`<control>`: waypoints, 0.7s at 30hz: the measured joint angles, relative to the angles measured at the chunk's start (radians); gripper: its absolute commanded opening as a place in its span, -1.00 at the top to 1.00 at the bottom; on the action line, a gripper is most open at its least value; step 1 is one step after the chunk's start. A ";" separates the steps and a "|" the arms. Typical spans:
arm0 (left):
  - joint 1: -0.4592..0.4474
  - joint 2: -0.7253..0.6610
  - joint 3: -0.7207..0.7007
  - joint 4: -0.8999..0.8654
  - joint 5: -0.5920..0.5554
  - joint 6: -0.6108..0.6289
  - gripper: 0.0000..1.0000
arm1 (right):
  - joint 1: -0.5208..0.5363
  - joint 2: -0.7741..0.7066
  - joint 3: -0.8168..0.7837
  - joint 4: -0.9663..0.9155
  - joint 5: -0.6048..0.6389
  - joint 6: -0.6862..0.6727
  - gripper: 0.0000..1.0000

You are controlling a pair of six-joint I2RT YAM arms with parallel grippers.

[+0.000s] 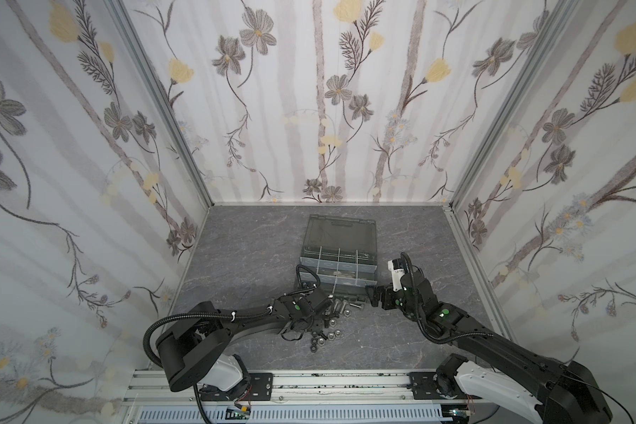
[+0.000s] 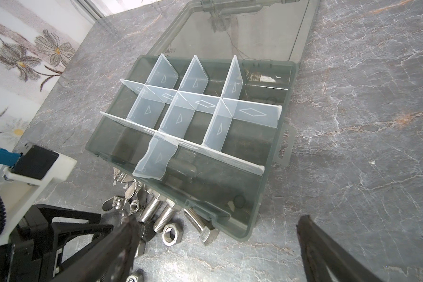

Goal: Sort the screws and nuts into containers
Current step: Pick up the nut from the bottom-center of the table.

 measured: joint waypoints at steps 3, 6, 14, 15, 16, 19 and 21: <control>-0.008 0.000 0.000 0.000 0.001 -0.011 0.13 | 0.000 0.001 -0.003 0.000 0.000 0.000 -0.99; -0.016 0.000 0.000 -0.003 0.005 -0.019 0.19 | 0.000 0.001 -0.006 0.000 0.000 0.004 -0.99; -0.036 0.008 -0.002 -0.004 -0.006 -0.038 0.39 | 0.000 0.001 -0.014 0.000 -0.003 0.007 -0.99; -0.038 0.008 -0.002 -0.004 -0.009 -0.040 0.41 | 0.000 0.001 -0.014 0.000 -0.003 0.008 -0.99; -0.039 0.009 -0.004 -0.004 -0.014 -0.040 0.43 | 0.000 0.001 -0.014 0.000 -0.003 0.008 -0.99; -0.041 0.008 -0.006 -0.004 -0.022 -0.043 0.48 | 0.000 0.001 -0.016 0.000 -0.003 0.010 -0.99; -0.043 0.008 -0.008 -0.004 -0.024 -0.043 0.52 | 0.000 0.001 -0.017 0.000 -0.003 0.010 -0.99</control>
